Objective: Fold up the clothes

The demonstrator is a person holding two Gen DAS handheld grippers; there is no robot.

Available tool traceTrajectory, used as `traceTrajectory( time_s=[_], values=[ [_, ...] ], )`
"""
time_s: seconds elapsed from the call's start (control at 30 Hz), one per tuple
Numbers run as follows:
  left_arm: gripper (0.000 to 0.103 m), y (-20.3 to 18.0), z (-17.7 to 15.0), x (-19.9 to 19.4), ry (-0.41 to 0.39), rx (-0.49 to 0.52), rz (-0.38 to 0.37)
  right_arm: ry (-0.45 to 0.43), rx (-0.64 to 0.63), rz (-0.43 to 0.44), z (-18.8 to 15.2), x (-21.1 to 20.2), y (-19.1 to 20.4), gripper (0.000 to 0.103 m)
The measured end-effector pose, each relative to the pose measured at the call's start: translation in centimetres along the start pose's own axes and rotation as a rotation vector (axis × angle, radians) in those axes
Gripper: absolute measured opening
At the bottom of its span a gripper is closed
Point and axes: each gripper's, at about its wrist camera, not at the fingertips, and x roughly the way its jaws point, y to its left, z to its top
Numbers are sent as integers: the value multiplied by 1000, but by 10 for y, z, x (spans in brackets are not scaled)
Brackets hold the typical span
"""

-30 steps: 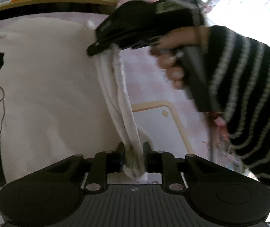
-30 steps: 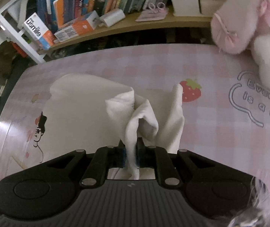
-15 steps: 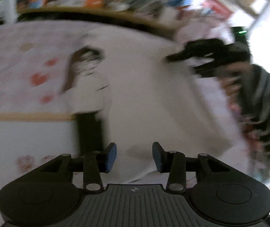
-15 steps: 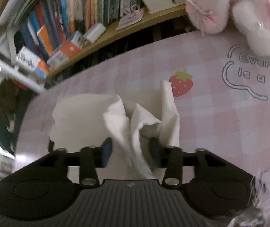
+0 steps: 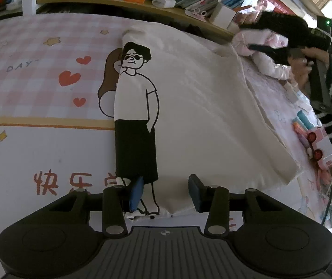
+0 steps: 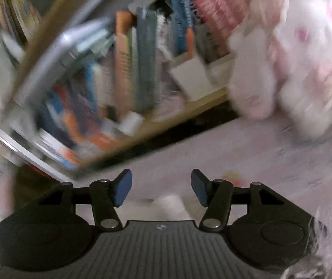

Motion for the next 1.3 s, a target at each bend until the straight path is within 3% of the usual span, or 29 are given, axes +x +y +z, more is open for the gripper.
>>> traceTrajectory(
  time_s=[0.1,0.23,0.4,0.47,0.53,0.7,0.8,0.87,1.07,1.13,1.17,1.2,1.27,1.3],
  values=[
    [43,1,2,-12,-38,12,7,76,-145,-119,-8,-12,13,55],
    [43,20,10,-20,-73,-40,25,157,-277,-123,-42,-50,30,54],
    [43,40,19,-17,-79,-75,34,204,-393,-105,-109,-118,61,49],
    [43,45,23,-16,-83,-80,27,211,-447,-125,-137,-147,76,44],
    [43,51,30,-14,-90,-82,13,221,-481,-143,-161,-167,87,33],
    [43,65,51,-7,-101,-74,-36,229,-472,-328,-203,-174,84,5],
    [43,72,63,-4,-102,-60,-65,265,-419,-437,-222,-161,60,2],
    [43,76,74,1,-98,-46,-75,260,-344,-436,-223,-158,51,1],
    [45,95,116,24,-105,-105,-135,99,-221,-393,-217,-164,60,9],
    [53,100,131,36,-97,-136,-155,104,-219,-365,-219,-153,68,47],
    [54,102,139,43,-91,-149,-164,117,-229,-405,-222,-143,69,47],
    [55,104,146,49,-83,-163,-171,131,-235,-446,-225,-133,69,44],
    [58,107,158,61,-69,-188,-185,174,-218,-518,-229,-113,61,24],
    [60,109,164,66,-65,-196,-191,185,-186,-513,-230,-107,55,7]
  ],
)
